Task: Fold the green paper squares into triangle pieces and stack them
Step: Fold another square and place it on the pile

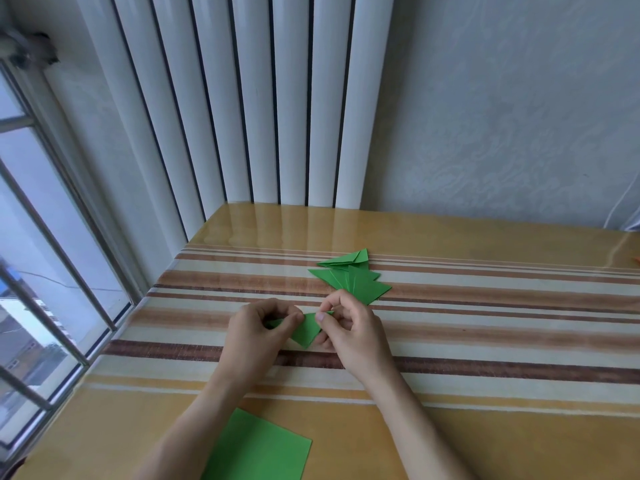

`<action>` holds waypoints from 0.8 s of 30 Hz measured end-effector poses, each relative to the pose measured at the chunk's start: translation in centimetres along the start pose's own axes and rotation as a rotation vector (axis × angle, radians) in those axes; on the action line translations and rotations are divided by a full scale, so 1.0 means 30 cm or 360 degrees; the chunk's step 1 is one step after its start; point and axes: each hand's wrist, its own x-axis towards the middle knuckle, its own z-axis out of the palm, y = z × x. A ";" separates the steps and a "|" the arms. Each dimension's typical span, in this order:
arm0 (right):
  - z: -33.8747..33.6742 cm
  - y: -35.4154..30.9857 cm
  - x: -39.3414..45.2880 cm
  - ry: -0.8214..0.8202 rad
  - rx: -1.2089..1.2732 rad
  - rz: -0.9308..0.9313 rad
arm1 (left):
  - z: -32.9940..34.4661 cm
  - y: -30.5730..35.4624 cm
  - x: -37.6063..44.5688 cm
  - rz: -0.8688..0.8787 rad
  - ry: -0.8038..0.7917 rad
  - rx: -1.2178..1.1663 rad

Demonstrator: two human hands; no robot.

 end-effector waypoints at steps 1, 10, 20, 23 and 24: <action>0.001 0.006 0.001 -0.0001 -0.0032 0.0001 | -0.001 -0.001 0.001 0.0011 0.0001 0.0030; 0.001 0.011 0.005 -0.0059 -0.0271 -0.0198 | 0.000 0.010 -0.004 0.0086 -0.0145 0.0085; -0.001 0.025 0.011 -0.0011 -0.0271 -0.0182 | -0.010 0.005 -0.004 -0.0026 -0.0030 -0.0043; 0.012 0.022 0.004 -0.0040 -0.0298 -0.0254 | -0.010 0.007 -0.004 0.0041 -0.0106 0.0021; 0.014 0.021 0.003 -0.0029 -0.0306 -0.0276 | -0.009 0.009 -0.003 0.0045 -0.0115 0.0021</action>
